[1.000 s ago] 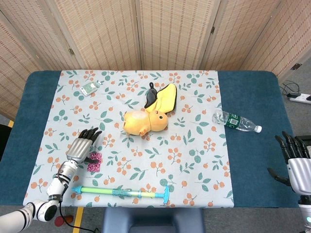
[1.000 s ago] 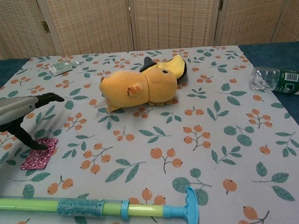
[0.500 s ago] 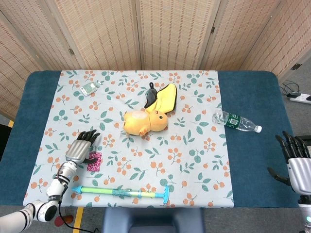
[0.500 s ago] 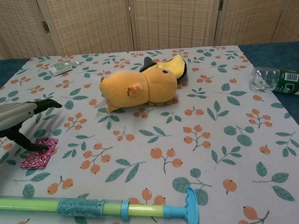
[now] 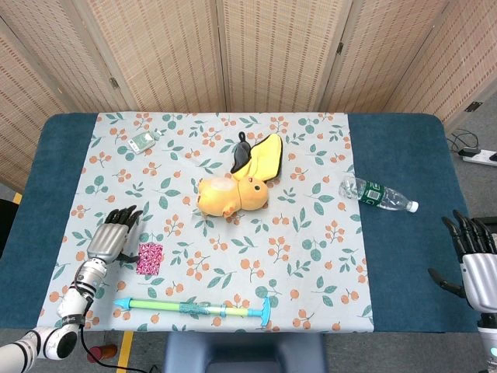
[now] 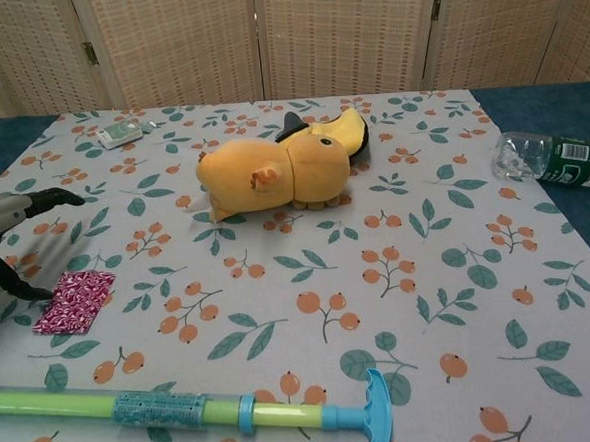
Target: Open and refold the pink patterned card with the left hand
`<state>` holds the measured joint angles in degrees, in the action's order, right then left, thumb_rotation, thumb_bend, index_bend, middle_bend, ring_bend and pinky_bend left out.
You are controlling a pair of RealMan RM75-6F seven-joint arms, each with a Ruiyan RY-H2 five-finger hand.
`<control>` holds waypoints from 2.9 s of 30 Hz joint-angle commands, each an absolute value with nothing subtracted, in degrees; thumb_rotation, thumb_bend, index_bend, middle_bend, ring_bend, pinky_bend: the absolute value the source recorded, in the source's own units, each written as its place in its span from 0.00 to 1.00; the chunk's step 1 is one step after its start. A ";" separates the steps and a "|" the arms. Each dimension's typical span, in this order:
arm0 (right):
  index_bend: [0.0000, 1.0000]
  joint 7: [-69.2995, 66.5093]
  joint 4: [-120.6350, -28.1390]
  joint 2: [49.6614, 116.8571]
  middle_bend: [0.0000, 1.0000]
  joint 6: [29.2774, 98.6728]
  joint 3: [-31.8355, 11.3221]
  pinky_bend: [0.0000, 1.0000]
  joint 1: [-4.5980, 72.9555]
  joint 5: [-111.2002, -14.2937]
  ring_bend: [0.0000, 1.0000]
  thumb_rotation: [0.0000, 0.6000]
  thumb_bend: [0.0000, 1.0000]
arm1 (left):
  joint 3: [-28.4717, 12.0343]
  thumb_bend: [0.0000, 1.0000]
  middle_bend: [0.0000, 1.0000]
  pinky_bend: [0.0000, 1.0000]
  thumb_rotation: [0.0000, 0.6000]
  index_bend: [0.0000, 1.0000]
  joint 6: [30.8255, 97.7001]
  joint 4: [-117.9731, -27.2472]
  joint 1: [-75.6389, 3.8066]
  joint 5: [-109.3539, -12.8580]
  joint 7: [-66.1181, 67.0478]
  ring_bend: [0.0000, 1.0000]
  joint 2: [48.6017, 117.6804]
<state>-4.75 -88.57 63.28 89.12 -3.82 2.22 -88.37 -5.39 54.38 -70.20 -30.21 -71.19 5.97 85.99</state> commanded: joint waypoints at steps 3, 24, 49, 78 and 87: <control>0.00 -4.96 -88.41 63.30 0.00 89.13 -3.81 0.00 2.23 -88.44 0.02 1.00 0.23 | -5.96 0.09 0.00 0.00 1.00 0.06 55.84 -74.93 -30.42 -72.29 5.99 0.00 84.86; 0.00 -5.87 -87.71 63.22 0.00 89.14 -4.06 0.00 2.01 -87.82 0.01 1.00 0.23 | -5.91 0.09 0.00 0.00 1.00 0.06 51.69 -72.91 -33.05 -68.27 10.04 0.00 89.28; 0.00 -6.80 -87.08 63.70 0.00 90.55 -3.85 0.00 1.32 -88.58 0.00 1.00 0.23 | -4.61 0.09 0.00 0.00 1.00 0.06 53.05 -73.58 -29.51 -65.62 10.11 0.00 82.61; 0.00 -8.02 -86.30 63.66 0.00 90.95 -3.55 0.00 0.72 -88.87 0.00 1.00 0.23 | -2.20 0.09 0.00 0.00 1.00 0.06 55.48 -82.08 -30.01 -69.21 15.71 0.00 83.61; 0.00 -8.06 -86.28 63.72 0.00 91.03 -3.61 0.00 0.69 -88.90 0.00 1.00 0.23 | -2.81 0.09 0.00 0.00 1.00 0.06 54.43 -79.81 -30.36 -67.93 15.25 0.00 84.20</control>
